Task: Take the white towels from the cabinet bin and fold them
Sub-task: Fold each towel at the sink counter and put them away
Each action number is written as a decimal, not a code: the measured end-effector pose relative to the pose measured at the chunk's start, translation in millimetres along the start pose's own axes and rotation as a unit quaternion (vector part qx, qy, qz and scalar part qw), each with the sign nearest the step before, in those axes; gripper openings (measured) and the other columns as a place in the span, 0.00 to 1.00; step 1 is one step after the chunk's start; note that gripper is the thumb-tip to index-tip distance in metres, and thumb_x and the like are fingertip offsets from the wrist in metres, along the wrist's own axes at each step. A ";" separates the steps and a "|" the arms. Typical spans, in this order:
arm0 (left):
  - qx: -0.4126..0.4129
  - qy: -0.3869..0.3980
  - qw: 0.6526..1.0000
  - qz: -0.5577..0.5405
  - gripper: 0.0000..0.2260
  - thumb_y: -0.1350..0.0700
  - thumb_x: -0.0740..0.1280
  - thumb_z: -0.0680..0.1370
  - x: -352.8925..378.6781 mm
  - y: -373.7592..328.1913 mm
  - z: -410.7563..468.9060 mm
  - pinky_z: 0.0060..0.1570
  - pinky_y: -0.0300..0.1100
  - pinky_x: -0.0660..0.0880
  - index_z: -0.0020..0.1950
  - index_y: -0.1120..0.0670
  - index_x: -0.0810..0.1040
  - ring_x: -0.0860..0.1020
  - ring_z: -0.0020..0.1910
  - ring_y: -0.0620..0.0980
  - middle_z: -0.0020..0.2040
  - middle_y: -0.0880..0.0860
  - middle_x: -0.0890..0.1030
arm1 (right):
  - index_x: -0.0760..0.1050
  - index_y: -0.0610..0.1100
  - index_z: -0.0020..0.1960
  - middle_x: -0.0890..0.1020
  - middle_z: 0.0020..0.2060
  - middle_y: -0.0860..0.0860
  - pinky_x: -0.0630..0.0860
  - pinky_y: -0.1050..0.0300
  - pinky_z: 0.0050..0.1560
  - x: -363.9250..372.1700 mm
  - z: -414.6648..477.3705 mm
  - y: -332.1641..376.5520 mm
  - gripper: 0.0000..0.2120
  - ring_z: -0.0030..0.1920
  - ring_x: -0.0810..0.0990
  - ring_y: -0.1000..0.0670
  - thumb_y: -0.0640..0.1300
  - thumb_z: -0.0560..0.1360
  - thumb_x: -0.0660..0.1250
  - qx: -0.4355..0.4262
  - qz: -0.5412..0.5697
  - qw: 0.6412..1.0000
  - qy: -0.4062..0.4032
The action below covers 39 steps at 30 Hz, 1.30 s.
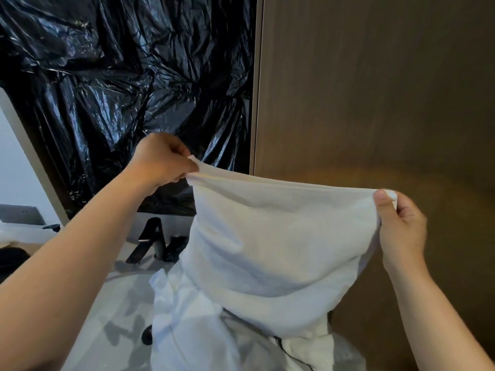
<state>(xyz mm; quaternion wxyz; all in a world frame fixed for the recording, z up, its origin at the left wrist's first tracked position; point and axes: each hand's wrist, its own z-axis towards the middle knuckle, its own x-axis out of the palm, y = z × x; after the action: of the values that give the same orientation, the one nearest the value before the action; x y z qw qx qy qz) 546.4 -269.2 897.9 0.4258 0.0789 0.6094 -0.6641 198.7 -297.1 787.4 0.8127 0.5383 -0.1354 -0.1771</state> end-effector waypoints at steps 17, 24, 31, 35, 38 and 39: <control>0.036 0.222 0.970 -0.093 0.14 0.52 0.78 0.66 28.4 40.7 -11.7 0.45 0.35 0.79 0.48 0.54 0.84 0.84 0.44 0.46 0.44 0.52 0.85 | 0.79 0.45 0.54 0.81 0.44 0.51 0.74 0.56 0.45 21.1 28.7 23.4 0.12 0.45 0.78 0.53 0.52 0.81 0.62 -0.003 0.019 1.000 -0.001; 0.103 0.093 0.987 0.086 0.07 0.54 0.75 0.72 23.2 49.0 19.3 0.28 0.28 0.70 0.35 0.55 0.85 0.78 0.28 0.40 0.31 0.46 0.83 | 0.79 0.50 0.45 0.81 0.42 0.51 0.73 0.53 0.46 19.5 42.2 22.4 0.09 0.45 0.77 0.51 0.51 0.80 0.64 -0.021 0.026 0.999 -0.006; 0.222 -0.055 0.972 0.060 0.05 0.50 0.74 0.72 -6.9 25.2 42.6 0.35 0.43 0.76 0.38 0.47 0.82 0.79 0.33 0.48 0.33 0.48 0.81 | 0.78 0.50 0.40 0.78 0.37 0.54 0.70 0.55 0.42 22.0 58.8 43.0 0.10 0.41 0.74 0.53 0.50 0.79 0.65 -0.065 0.033 0.997 -0.022; 0.255 -0.114 0.960 -0.004 0.05 0.52 0.73 0.74 -22.6 -1.3 57.5 0.30 0.26 0.68 0.41 0.51 0.79 0.76 0.33 0.44 0.33 0.47 0.79 | 0.77 0.49 0.45 0.78 0.38 0.54 0.70 0.57 0.42 21.4 76.4 75.3 0.09 0.41 0.75 0.54 0.51 0.80 0.64 -0.090 0.046 0.995 -0.013; 0.283 -0.137 0.948 -0.050 0.03 0.55 0.72 0.75 -31.3 -21.9 63.3 0.32 0.25 0.68 0.44 0.53 0.80 0.76 0.33 0.39 0.36 0.49 0.81 | 0.76 0.48 0.44 0.78 0.38 0.54 0.71 0.62 0.40 25.2 93.1 100.5 0.08 0.37 0.75 0.59 0.49 0.81 0.64 -0.104 0.064 0.992 -0.031; 0.292 -0.144 0.944 -0.063 0.03 0.55 0.71 0.75 -33.5 -27.4 64.5 0.33 0.25 0.68 0.45 0.54 0.80 0.76 0.33 0.39 0.37 0.49 0.81 | 0.76 0.48 0.42 0.77 0.37 0.54 0.70 0.63 0.38 26.1 98.9 106.5 0.10 0.35 0.74 0.61 0.48 0.80 0.64 -0.113 0.068 0.991 -0.036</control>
<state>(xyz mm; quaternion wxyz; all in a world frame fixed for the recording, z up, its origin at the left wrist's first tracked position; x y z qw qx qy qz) 575.9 -312.9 955.0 0.4247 0.0644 0.3250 -0.8425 196.7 -352.1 924.5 0.8730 0.4258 -0.1804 -0.1546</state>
